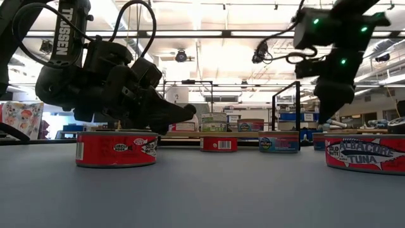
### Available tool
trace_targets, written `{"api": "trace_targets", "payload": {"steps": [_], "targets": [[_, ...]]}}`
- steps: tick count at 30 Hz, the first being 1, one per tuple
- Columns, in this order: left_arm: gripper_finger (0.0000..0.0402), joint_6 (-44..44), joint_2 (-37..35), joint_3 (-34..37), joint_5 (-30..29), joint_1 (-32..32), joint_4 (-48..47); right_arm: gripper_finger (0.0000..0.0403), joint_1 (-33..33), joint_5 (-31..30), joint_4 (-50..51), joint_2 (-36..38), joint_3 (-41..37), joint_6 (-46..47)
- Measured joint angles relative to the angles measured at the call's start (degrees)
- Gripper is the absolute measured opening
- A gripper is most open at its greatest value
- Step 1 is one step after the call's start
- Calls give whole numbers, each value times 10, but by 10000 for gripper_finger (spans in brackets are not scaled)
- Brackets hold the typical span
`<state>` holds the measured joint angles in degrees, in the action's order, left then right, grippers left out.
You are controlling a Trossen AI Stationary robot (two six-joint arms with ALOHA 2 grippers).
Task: Stack canned seafood by type on shelf
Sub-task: Stack the blue tuna can on top of the other blue tuna can on the shelf
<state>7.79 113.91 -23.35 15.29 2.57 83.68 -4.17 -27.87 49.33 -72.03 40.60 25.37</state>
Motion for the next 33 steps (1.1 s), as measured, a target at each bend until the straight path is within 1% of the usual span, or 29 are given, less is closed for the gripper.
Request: {"api": "trace_targets", "payload": {"steps": [4,7,12,20,24,27,33], "targets": [[3,0,0,0,0,0,0,155,-57,21,-14,0,-8,-72],[3,0,0,0,0,0,0,164,-89,27,-29,-1,-14,-92],[3,0,0,0,0,0,0,164,-128,29,-38,-1,-16,-113],[3,0,0,0,0,0,0,163,-173,67,-51,-1,-23,-139],[3,2,0,0,0,0,0,161,-175,92,-60,0,-23,-138],[3,1,0,0,0,0,0,152,-159,93,-62,7,-23,-113],[3,1,0,0,0,0,0,103,-115,97,-32,52,-23,-6]]}}
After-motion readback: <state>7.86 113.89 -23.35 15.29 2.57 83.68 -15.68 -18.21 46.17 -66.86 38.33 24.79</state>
